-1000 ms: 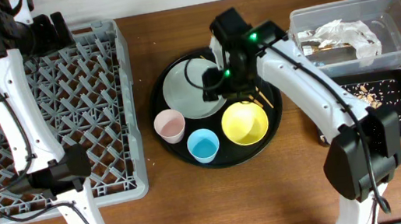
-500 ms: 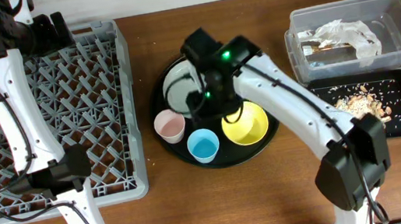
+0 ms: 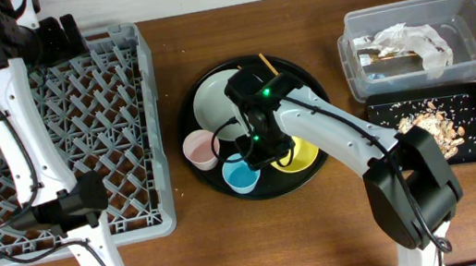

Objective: Sort waste into correct bins and load items into the dishwasher rack
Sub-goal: 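Grasp the blue cup with the right gripper and lift it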

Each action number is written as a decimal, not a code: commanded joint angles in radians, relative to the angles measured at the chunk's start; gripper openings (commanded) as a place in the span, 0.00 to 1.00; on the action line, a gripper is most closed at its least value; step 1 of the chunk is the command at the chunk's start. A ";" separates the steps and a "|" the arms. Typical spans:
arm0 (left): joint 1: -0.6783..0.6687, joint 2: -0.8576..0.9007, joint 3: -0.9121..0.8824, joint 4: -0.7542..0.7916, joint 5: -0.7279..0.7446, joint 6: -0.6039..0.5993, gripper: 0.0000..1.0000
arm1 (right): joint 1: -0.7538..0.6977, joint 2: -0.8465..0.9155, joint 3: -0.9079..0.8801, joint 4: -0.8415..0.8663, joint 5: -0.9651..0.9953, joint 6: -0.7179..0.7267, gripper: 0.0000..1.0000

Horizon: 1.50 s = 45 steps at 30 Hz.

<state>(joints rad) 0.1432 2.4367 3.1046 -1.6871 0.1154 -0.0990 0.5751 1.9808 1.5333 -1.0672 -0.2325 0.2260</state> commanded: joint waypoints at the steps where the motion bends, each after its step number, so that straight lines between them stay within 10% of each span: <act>1: -0.001 -0.031 0.011 -0.001 -0.008 -0.009 0.99 | -0.006 0.005 -0.004 0.009 0.009 -0.009 0.15; 20: 0.001 -0.031 0.011 -0.001 0.050 -0.010 0.99 | -0.182 -0.269 0.217 -0.195 -0.177 -0.090 0.04; 27: -0.039 -0.030 0.011 -0.001 0.515 -0.008 0.99 | -0.308 -0.242 0.217 0.134 -0.724 -0.091 0.04; 36: -0.097 -0.030 0.006 -0.001 1.279 0.069 0.99 | -0.304 -0.233 0.217 0.409 -0.836 0.034 0.04; 45: -0.102 -0.030 0.006 -0.001 1.438 0.069 0.99 | -0.301 -0.233 0.217 0.492 -0.838 0.072 0.04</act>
<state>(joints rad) 0.0414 2.4367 3.1043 -1.6871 1.4372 -0.0547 0.2680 1.7412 1.7374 -0.6109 -1.0420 0.2680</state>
